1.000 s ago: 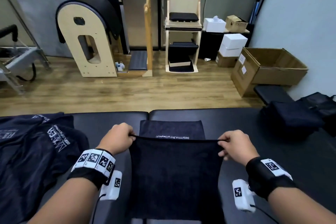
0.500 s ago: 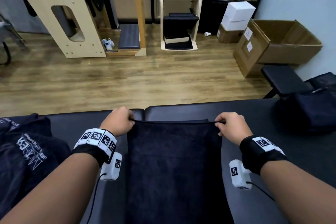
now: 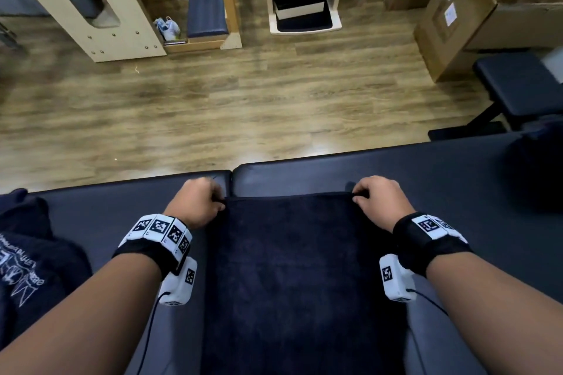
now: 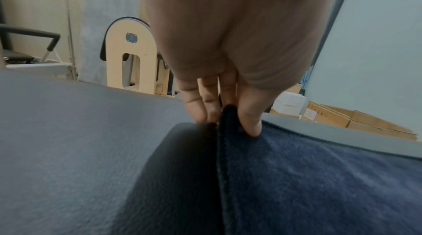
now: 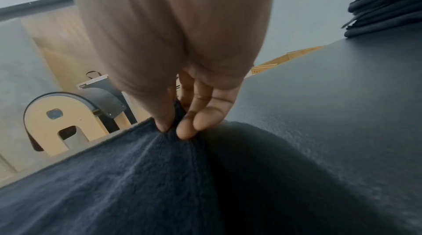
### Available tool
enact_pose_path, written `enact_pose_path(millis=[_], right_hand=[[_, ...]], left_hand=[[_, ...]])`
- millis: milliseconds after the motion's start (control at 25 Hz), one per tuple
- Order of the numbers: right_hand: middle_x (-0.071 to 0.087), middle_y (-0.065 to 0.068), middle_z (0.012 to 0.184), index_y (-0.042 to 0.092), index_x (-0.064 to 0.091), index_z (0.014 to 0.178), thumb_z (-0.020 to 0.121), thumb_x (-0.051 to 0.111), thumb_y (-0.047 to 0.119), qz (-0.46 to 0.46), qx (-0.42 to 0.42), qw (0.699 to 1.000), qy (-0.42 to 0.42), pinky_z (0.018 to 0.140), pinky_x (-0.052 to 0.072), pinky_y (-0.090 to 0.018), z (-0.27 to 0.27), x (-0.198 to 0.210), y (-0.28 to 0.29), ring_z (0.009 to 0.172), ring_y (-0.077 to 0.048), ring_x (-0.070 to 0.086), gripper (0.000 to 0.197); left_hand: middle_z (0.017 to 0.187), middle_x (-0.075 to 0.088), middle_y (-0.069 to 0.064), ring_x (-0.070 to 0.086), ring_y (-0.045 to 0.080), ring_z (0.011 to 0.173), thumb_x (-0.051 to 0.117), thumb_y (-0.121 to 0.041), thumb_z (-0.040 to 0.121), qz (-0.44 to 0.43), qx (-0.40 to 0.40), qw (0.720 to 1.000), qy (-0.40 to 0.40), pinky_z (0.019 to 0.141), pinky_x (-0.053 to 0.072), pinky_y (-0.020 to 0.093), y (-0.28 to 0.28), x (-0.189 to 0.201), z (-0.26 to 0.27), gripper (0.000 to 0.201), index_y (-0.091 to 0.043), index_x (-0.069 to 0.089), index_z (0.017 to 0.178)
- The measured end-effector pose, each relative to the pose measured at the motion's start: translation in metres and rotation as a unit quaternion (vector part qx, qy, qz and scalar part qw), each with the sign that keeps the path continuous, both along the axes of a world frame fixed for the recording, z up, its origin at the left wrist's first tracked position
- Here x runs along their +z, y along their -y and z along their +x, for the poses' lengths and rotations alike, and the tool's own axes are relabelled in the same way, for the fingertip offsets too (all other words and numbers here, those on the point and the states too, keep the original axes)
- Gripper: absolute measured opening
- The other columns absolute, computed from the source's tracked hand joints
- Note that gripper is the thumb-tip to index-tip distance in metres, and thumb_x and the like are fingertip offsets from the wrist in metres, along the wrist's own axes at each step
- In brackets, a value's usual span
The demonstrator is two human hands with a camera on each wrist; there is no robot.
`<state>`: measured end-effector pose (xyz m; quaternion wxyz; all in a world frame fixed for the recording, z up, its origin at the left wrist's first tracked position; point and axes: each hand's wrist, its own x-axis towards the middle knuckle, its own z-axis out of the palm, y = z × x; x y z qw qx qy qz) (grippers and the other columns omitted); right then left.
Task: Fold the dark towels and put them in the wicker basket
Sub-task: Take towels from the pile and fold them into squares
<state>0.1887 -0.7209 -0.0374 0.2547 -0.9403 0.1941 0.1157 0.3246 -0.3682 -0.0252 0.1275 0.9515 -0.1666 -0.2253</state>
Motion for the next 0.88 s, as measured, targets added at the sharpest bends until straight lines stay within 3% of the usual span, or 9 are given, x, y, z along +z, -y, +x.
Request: enact_pose_path(millis=[80, 200, 320, 440, 480, 600, 720, 800, 880], right_hand=[[0.07, -0.002, 0.105, 0.02, 0.069, 0.104, 0.088, 0.069, 0.016, -0.004, 0.002, 1.0, -0.016, 0.092, 0.05, -0.033, 0.001, 0.002, -0.002, 0.106, -0.026, 0.062, 0.016], [0.069, -0.004, 0.108, 0.02, 0.069, 0.113, 0.09, 0.065, 0.012, -0.011, 0.048, 0.995, -0.083, 0.091, 0.05, -0.033, 0.003, 0.011, 0.001, 0.108, -0.027, 0.061, 0.025], [0.073, -0.003, 0.097, 0.024, 0.074, 0.089, 0.089, 0.064, 0.013, -0.044, 0.095, 0.985, -0.137, 0.085, 0.054, -0.031, 0.001, 0.028, 0.002, 0.101, -0.025, 0.067, 0.015], [0.073, -0.003, 0.07, 0.02, 0.065, 0.079, 0.088, 0.056, 0.008, -0.028, 0.068, 0.987, -0.142, 0.058, 0.054, -0.022, -0.006, 0.058, -0.004, 0.069, -0.016, 0.074, 0.017], [0.073, -0.004, 0.063, 0.017, 0.064, 0.08, 0.088, 0.053, 0.006, -0.022, 0.052, 0.991, -0.125, 0.055, 0.055, -0.023, -0.008, 0.072, -0.007, 0.06, -0.013, 0.073, 0.018], [0.071, -0.001, 0.056, 0.017, 0.064, 0.077, 0.09, 0.055, 0.007, -0.027, 0.023, 0.999, -0.022, 0.067, 0.061, -0.031, -0.004, 0.126, -0.008, 0.056, -0.009, 0.072, 0.019], [0.073, -0.002, 0.068, 0.016, 0.069, 0.085, 0.091, 0.061, 0.007, -0.029, -0.023, 0.989, 0.141, 0.061, 0.056, -0.021, -0.008, 0.196, -0.007, 0.057, -0.007, 0.072, 0.014], [0.073, -0.001, 0.074, 0.017, 0.073, 0.091, 0.09, 0.062, 0.005, -0.02, -0.05, 0.966, 0.252, 0.059, 0.057, -0.021, -0.022, 0.236, -0.009, 0.058, -0.005, 0.071, 0.016], [0.073, 0.002, 0.079, 0.021, 0.076, 0.101, 0.091, 0.063, 0.004, 0.004, -0.05, 0.941, 0.335, 0.07, 0.058, -0.019, -0.044, 0.259, -0.013, 0.062, -0.001, 0.071, 0.024]], left_hand=[[0.078, 0.064, -0.007, 0.063, 0.022, 0.086, 0.078, -0.011, 0.075, -0.003, -0.015, 1.0, -0.021, 0.075, 0.05, 0.03, 0.004, -0.004, 0.001, 0.024, -0.026, 0.061, 0.081], [0.081, 0.061, -0.005, 0.063, 0.023, 0.091, 0.074, -0.013, 0.08, 0.024, -0.029, 0.999, -0.035, 0.078, 0.051, 0.029, 0.006, -0.005, -0.003, 0.014, -0.023, 0.07, 0.089], [0.081, 0.065, -0.003, 0.063, 0.02, 0.087, 0.074, -0.012, 0.079, 0.011, -0.02, 0.999, -0.047, 0.076, 0.05, 0.027, 0.001, 0.009, -0.007, 0.018, -0.028, 0.066, 0.075], [0.073, 0.066, -0.003, 0.061, 0.014, 0.075, 0.081, -0.009, 0.075, -0.024, 0.009, 0.998, -0.052, 0.068, 0.046, 0.022, -0.006, 0.04, -0.015, 0.018, -0.019, 0.066, 0.074], [0.068, 0.064, -0.003, 0.06, 0.014, 0.069, 0.083, -0.008, 0.073, -0.044, 0.025, 0.997, -0.051, 0.063, 0.045, 0.022, -0.008, 0.054, -0.017, 0.019, -0.016, 0.066, 0.072], [0.058, 0.059, -0.002, 0.055, 0.015, 0.058, 0.086, -0.006, 0.069, -0.109, 0.057, 0.992, 0.001, 0.054, 0.039, 0.021, -0.012, 0.11, -0.018, 0.025, -0.015, 0.064, 0.066], [0.063, 0.066, 0.003, 0.057, 0.014, 0.059, 0.087, -0.005, 0.068, -0.184, 0.087, 0.972, 0.119, 0.059, 0.042, 0.02, -0.021, 0.185, -0.023, 0.023, -0.013, 0.066, 0.065], [0.071, 0.07, 0.004, 0.062, 0.015, 0.065, 0.085, 0.0, 0.07, -0.256, 0.098, 0.948, 0.161, 0.066, 0.05, 0.023, -0.027, 0.232, -0.032, 0.023, -0.01, 0.065, 0.064], [0.081, 0.074, 0.003, 0.069, 0.015, 0.076, 0.08, 0.008, 0.071, -0.319, 0.09, 0.928, 0.17, 0.075, 0.055, 0.027, -0.033, 0.26, -0.047, 0.026, -0.01, 0.062, 0.062]])
